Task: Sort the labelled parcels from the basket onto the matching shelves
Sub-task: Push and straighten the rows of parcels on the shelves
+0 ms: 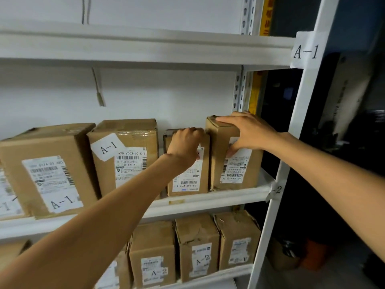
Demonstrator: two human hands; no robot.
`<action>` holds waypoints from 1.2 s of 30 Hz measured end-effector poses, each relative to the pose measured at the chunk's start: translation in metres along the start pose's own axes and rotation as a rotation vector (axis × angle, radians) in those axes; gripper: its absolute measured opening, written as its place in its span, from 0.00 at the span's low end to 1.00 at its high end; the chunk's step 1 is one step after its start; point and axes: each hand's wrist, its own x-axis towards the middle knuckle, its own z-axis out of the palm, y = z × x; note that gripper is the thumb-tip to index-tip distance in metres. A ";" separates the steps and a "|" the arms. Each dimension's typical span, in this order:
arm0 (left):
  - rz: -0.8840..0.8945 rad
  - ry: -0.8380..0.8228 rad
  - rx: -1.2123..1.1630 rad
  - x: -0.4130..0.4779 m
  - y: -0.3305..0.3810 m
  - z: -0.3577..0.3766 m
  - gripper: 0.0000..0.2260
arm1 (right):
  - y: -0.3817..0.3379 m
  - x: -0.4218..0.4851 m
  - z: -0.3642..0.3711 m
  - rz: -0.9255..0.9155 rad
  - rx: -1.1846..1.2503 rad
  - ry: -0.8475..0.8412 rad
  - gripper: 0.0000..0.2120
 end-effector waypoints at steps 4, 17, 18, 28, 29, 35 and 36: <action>-0.013 -0.019 -0.009 0.006 0.009 0.004 0.24 | 0.011 -0.007 -0.001 0.027 -0.023 -0.009 0.51; 0.045 -0.041 0.017 0.009 0.031 0.006 0.25 | 0.026 -0.020 -0.003 0.139 -0.071 -0.074 0.54; 0.073 -0.078 0.015 0.008 0.029 0.004 0.28 | 0.026 -0.020 -0.004 0.136 -0.071 -0.090 0.55; 0.009 0.192 -0.036 -0.034 -0.061 -0.063 0.25 | -0.104 0.019 -0.003 -0.105 0.274 0.165 0.35; -0.033 0.186 -0.020 -0.044 -0.080 -0.072 0.24 | -0.121 0.024 0.000 -0.136 0.275 0.168 0.35; -0.273 0.035 0.129 -0.108 -0.179 -0.107 0.31 | -0.214 0.046 0.015 -0.292 0.254 0.036 0.43; -0.298 -0.026 0.140 -0.117 -0.193 -0.109 0.34 | -0.226 0.048 0.019 -0.295 0.265 -0.014 0.45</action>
